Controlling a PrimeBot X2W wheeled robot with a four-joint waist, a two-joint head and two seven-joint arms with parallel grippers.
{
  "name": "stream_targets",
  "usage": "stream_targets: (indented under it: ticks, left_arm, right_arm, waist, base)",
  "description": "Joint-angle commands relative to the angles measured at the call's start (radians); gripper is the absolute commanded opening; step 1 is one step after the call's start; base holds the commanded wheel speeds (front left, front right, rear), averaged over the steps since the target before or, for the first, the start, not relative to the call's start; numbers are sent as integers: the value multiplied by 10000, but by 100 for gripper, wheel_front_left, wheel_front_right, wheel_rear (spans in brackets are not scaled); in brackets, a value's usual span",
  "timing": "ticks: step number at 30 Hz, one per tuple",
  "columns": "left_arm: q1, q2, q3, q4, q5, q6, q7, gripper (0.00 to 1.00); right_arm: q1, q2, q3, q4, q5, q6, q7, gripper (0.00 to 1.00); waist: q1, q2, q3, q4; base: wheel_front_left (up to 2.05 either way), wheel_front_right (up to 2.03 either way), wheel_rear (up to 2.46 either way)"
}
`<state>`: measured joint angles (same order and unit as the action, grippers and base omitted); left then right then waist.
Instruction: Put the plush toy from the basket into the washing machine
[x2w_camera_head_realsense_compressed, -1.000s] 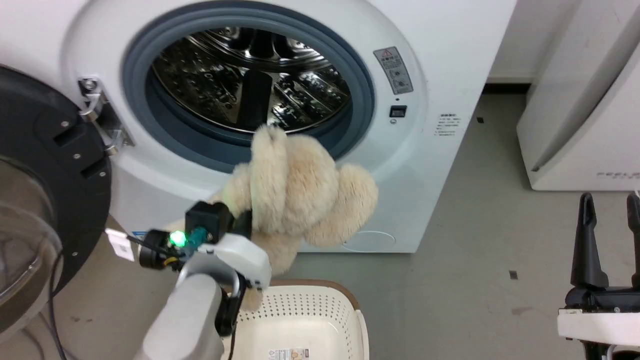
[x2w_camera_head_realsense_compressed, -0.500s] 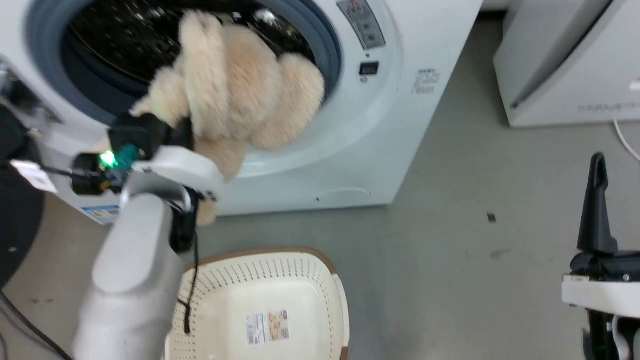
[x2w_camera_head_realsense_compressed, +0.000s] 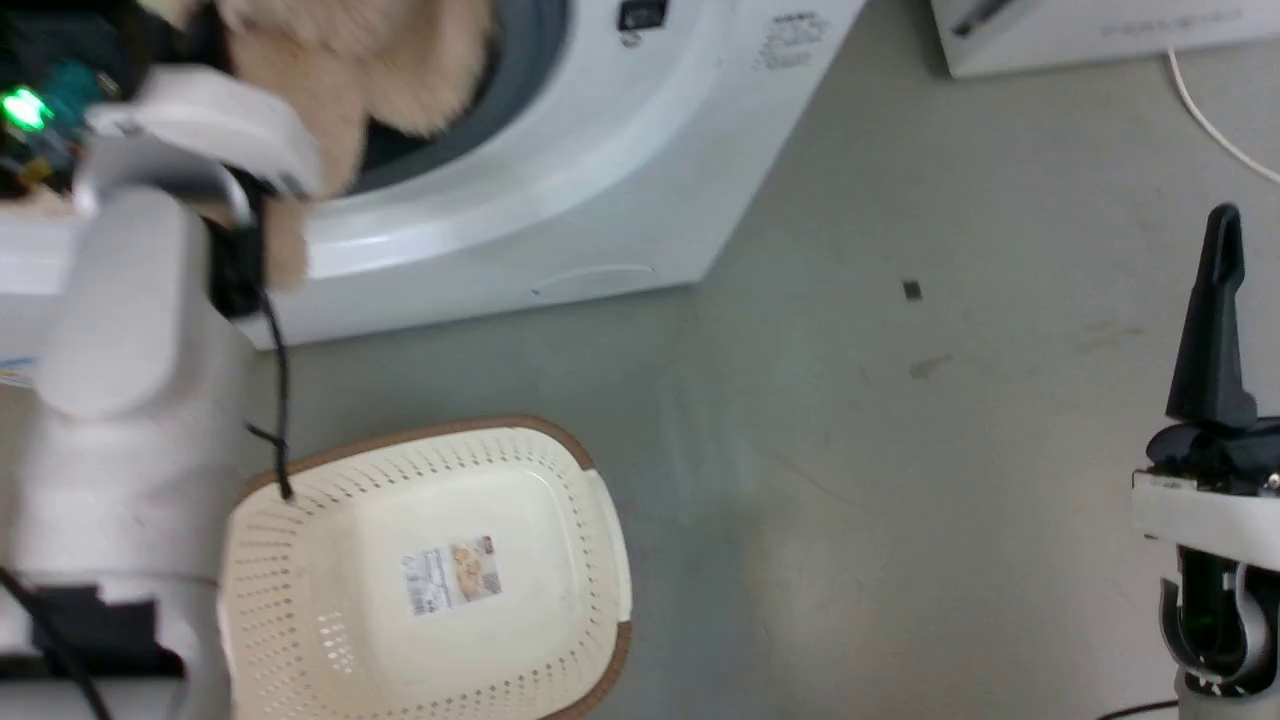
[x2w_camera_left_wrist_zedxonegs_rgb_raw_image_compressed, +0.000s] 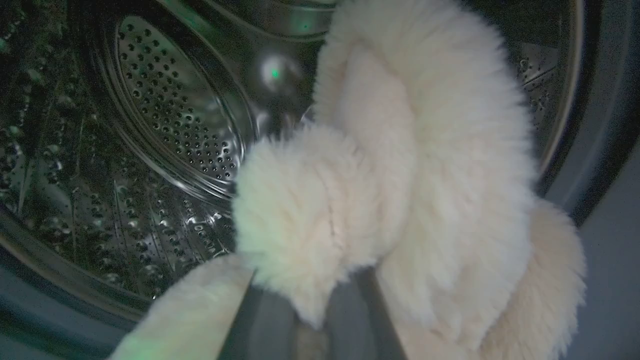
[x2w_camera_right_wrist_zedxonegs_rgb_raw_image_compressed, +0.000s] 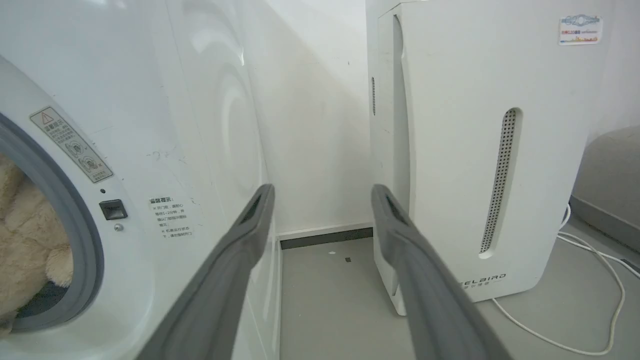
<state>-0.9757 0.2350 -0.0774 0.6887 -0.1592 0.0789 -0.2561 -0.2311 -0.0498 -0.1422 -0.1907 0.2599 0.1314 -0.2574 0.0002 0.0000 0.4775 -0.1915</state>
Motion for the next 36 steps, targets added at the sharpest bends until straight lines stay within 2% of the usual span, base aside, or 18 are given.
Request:
stream_targets:
  ticks: [1,11,15,22,23,24,36]
  left_arm:
    - [-637,274,103,171,137,-18,-57,0]
    - [-3961,1338,0,1689,640,-171,-57,0]
    - [-4975,1558,276,2260,486,65,-57,0]
    - [-6149,1888,190,2808,682,336,-57,0]
    - [-6226,1923,151,2825,747,416,-57,18]
    - [-6267,1941,94,2816,826,495,-57,100]
    - [-5490,1690,-191,3260,821,353,-57,100]
  right_arm:
    - [-287,-4,42,-86,133,-7,-44,100]
    - [-815,-4,-39,-188,626,-7,-44,100]
    - [-997,-4,11,-223,808,-7,-44,100]
    - [-1270,-4,108,-353,923,-7,-44,100]
    - [-1295,-4,97,-373,925,-7,-44,100]
    - [-1311,-4,80,-388,919,-7,-44,100]
    - [-1285,-4,203,-331,556,-7,-44,100]
  waist:
    - [-2,0,680,-563]
    - [-2,0,2252,-1231]
    - [-2,0,2727,-1430]
    - [-2,0,3429,-1530]
    - [-2,0,3488,-1518]
    - [-2,0,3532,-1496]
    - [-2,0,3141,-1163]
  base:
    - [0,0,0]
    - [0,0,0]
    - [0,0,0]
    - [0,0,0]
    - [0,0,0]
    - [0,0,0]
    - [0,0,0]
